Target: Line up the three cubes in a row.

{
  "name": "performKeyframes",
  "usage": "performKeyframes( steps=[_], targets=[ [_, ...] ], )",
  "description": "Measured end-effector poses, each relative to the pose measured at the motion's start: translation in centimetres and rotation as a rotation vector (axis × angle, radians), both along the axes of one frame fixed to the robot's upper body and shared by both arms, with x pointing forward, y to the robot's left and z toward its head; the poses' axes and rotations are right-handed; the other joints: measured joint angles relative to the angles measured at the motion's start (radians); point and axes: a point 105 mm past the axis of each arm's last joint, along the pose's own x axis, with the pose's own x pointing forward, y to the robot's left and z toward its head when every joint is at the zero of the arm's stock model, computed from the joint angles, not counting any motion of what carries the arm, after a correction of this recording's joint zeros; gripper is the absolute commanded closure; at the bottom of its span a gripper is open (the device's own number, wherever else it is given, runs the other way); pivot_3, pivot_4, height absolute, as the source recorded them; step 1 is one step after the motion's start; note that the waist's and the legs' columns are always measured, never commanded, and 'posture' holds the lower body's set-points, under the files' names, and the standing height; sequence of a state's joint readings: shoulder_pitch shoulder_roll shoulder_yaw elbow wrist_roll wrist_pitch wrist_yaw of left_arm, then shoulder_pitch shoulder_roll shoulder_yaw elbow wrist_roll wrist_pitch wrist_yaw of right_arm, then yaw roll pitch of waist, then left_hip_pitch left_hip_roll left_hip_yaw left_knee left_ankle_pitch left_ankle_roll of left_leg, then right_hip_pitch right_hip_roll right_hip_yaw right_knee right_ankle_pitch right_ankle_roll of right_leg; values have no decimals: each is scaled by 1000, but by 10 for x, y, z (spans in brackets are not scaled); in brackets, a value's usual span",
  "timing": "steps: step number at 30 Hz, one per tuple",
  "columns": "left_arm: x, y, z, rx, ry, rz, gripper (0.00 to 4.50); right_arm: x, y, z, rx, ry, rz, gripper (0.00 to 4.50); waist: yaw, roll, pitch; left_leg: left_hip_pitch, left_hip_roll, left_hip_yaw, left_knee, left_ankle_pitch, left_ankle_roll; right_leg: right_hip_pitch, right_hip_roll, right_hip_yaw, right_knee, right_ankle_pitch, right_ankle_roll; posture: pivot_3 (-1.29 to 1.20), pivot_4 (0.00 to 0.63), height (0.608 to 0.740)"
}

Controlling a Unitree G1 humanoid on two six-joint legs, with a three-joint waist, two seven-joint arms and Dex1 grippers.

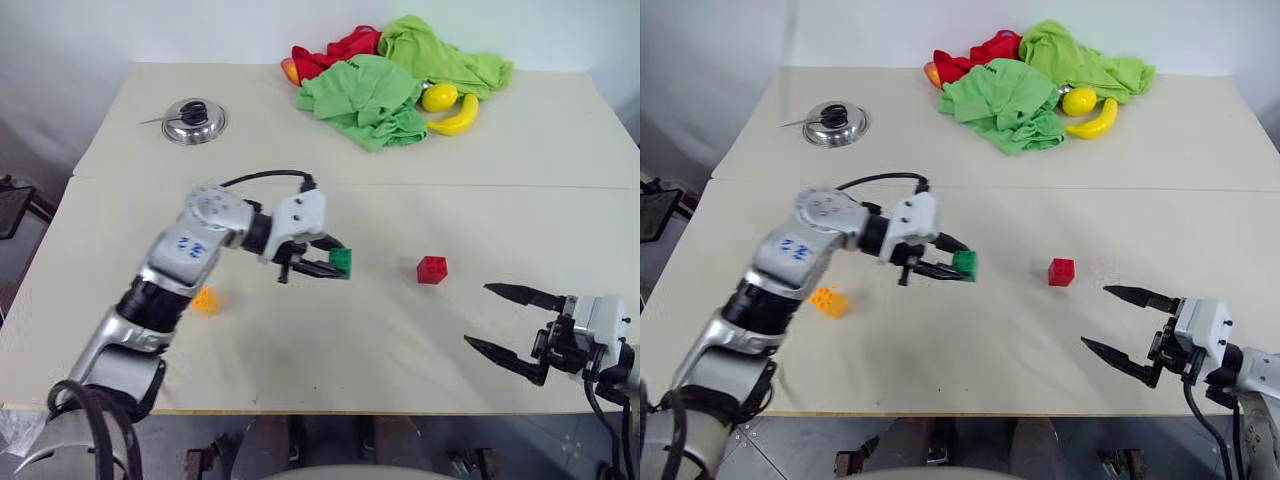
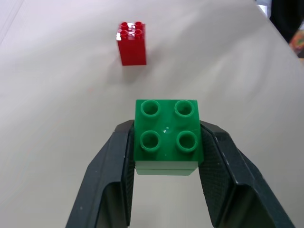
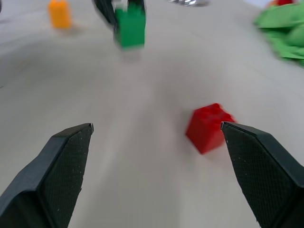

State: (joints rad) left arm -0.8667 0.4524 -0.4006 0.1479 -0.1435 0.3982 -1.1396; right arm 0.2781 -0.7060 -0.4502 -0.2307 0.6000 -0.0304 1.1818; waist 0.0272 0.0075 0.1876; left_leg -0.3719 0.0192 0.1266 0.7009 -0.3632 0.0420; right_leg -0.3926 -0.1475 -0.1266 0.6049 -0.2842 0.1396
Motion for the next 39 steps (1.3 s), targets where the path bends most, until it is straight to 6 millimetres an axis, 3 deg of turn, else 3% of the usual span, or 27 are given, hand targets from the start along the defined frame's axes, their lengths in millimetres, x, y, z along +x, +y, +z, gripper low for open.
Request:
performKeyframes(
  steps=[7, 13, 22, 27, 29, 33, 37, 39],
  targets=[
    [21, -22, -19, 8, 16, 54, 3017, -2, -4, -6, 46, -8, -76, 0, -2, 0, 0, 0, 0, 0, 0, 0, 1, 0, 0, 1, 0, 0, 1, 0, 150, 740],
    [21, -31, -25, 3, 28, 41, 3017, -3, -1, -8, 51, -23, -97, 0, -2, 0, 0, 0, 0, 0, 0, 0, 1, 0, -1, 1, 1, 0, 1, 0, 150, 740],
    [19, -30, -28, 34, 29, 18, 173, -2, 2, -10, 56, -21, -95, 0, -2, 0, 0, 0, -1, 0, 0, 1, 1, 0, -1, 0, 1, 0, 1, 0, 150, 740],
    [11, -25, -8, -13, 32, -32, 51, 4, 7, -5, 63, -47, -75, 0, -3, 0, 0, 0, 0, -1, 0, 1, 1, 0, -1, 0, 1, 0, 1, 0, 150, 740],
    [6, -14, 3, -13, 23, -62, 51, 7, 12, -4, 74, -49, -53, 0, -7, 0, 0, 1, 0, 0, 0, 1, 1, 0, -1, 1, 2, 0, 1, 0, 150, 740],
    [6, 28, 25, -11, -12, -69, 51, 18, 24, 4, 120, -49, -1, 0, -13, 0, 0, 0, 1, 0, 1, 2, 0, -1, -1, 1, 3, 0, 1, 0, 150, 740],
    [-20, 71, 68, -267, -64, -210, 51, 27, 49, 16, 159, -50, 115, 0, -20, 0, 0, 0, 6, -2, 2, 2, 0, -1, -1, 0, 5, 0, 0, 0, 150, 740],
    [-23, 94, 69, -293, -78, -154, 51, 28, 59, 18, 164, -45, 167, 0, -23, 0, 0, 0, 6, -2, 3, 2, 0, -1, -1, 0, 5, 0, 0, 0, 150, 740]
  ],
)
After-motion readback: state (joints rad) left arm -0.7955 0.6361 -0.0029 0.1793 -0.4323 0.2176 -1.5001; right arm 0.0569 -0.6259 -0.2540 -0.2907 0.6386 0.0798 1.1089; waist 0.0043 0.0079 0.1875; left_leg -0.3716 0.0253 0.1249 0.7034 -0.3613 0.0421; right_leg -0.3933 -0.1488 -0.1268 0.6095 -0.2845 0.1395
